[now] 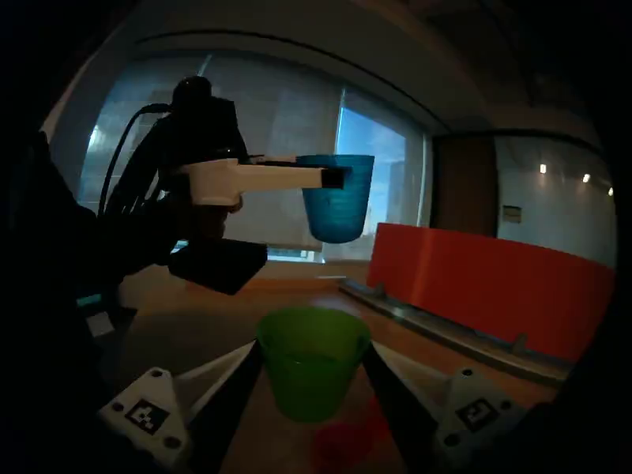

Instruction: Pour water

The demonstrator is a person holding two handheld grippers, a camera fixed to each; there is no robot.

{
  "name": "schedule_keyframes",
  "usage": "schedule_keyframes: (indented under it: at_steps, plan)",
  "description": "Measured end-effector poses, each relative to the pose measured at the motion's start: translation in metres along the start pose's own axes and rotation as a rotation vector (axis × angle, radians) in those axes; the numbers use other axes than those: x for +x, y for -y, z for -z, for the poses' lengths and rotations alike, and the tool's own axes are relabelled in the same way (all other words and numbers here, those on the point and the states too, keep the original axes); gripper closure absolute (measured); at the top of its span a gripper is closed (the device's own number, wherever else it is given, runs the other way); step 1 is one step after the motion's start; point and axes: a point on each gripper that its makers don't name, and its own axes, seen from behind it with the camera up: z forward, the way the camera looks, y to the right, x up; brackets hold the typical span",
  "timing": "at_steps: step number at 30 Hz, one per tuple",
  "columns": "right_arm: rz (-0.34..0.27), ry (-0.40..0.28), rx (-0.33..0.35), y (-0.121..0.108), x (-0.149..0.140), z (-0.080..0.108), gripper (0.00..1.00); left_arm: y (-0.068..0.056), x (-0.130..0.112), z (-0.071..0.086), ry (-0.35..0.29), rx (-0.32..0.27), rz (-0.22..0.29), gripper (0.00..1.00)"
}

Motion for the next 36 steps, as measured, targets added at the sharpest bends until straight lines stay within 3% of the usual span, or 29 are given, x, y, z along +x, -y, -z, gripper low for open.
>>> schedule_keyframes:
  at_steps: [6, 11, 24, 36]
  plan:
    - [0.005, -0.005, -0.003, 0.0, 0.002, 0.003, 0.11, 0.002, -0.003, -0.006, 0.004, -0.017, 0.182, 0.15]
    - [0.004, -0.008, -0.002, 0.0, 0.003, 0.003, 0.11, 0.01, -0.008, -0.008, 0.01, -0.009, 0.254, 0.15]
    - [-0.011, -0.001, -0.013, -0.004, 0.003, 0.005, 0.11, 0.016, -0.023, -0.006, 0.045, 0.008, 0.228, 0.15]
    - [-0.019, 0.028, -0.075, -0.024, -0.005, 0.03, 0.1, 0.018, -0.041, -0.001, 0.079, 0.011, 0.233, 0.15]
